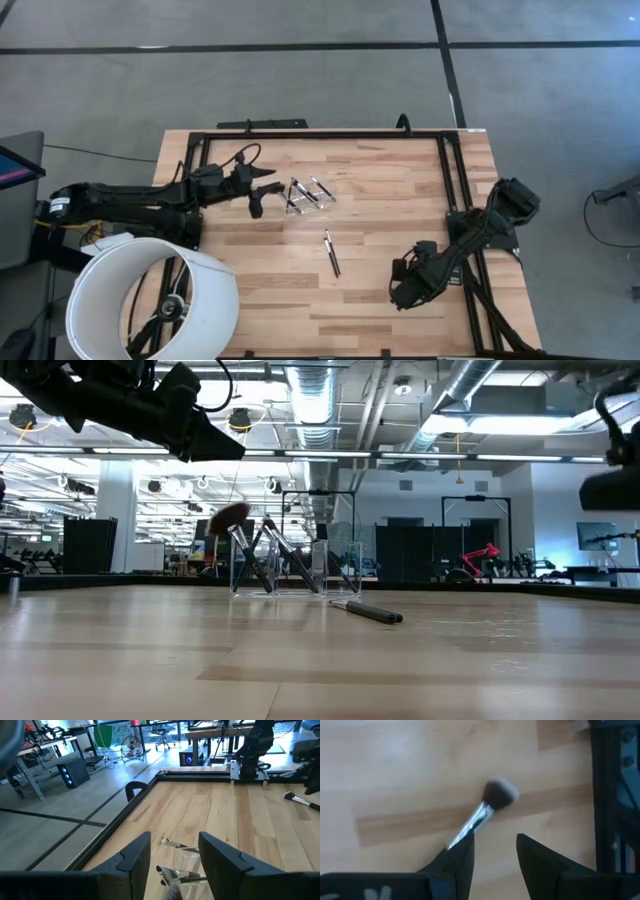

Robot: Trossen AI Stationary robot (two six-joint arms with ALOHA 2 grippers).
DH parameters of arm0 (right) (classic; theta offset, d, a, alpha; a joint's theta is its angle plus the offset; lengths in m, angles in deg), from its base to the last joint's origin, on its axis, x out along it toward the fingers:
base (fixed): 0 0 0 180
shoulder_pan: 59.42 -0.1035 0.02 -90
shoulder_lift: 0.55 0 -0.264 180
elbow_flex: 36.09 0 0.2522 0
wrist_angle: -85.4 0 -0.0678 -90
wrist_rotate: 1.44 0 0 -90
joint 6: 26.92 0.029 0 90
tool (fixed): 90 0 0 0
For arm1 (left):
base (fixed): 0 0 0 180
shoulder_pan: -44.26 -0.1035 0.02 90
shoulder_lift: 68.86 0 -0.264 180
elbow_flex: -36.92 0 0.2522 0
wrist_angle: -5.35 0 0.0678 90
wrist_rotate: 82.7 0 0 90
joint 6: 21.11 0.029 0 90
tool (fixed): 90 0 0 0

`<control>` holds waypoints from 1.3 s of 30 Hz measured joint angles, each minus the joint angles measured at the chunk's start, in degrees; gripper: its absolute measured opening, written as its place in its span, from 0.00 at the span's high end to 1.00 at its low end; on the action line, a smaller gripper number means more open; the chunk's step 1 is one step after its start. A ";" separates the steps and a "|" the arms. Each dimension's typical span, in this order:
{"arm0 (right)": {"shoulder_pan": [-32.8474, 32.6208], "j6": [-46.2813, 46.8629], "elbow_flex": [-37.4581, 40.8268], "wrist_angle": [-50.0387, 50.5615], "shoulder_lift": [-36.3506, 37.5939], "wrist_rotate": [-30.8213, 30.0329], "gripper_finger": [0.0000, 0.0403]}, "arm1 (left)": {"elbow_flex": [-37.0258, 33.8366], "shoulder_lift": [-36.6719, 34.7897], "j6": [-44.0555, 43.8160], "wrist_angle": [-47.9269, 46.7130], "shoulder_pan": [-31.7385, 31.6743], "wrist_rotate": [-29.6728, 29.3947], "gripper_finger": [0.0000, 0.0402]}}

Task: Put items in baskets/containers
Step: Put the black powder brush into the transparent organizer

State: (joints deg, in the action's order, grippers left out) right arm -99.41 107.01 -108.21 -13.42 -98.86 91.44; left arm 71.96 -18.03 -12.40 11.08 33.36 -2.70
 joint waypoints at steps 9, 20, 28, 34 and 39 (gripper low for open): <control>2.90 0.15 6.37 -7.49 0.00 -0.24 0.66 | 0.00 0.00 0.00 0.08 0.00 0.00 0.59; 4.42 -1.09 10.21 -11.07 0.33 -2.57 0.70 | 0.00 0.00 -0.02 0.40 -0.02 -0.02 0.59; 4.29 -7.43 10.46 -12.87 0.24 -6.84 0.87 | 0.00 0.00 -0.02 0.49 -0.02 -0.02 0.59; 4.44 -9.97 10.59 -13.54 0.18 -9.13 0.84 | 0.00 0.00 -0.01 0.51 -0.02 -0.02 0.59; 4.29 -12.23 10.63 -13.28 0.02 -12.09 0.73 | 0.00 0.00 -0.02 0.49 -0.02 -0.02 0.59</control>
State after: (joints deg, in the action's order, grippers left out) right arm -95.12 94.78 -97.58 -26.69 -98.84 79.35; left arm 71.96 -18.03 -12.42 11.57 33.34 -2.72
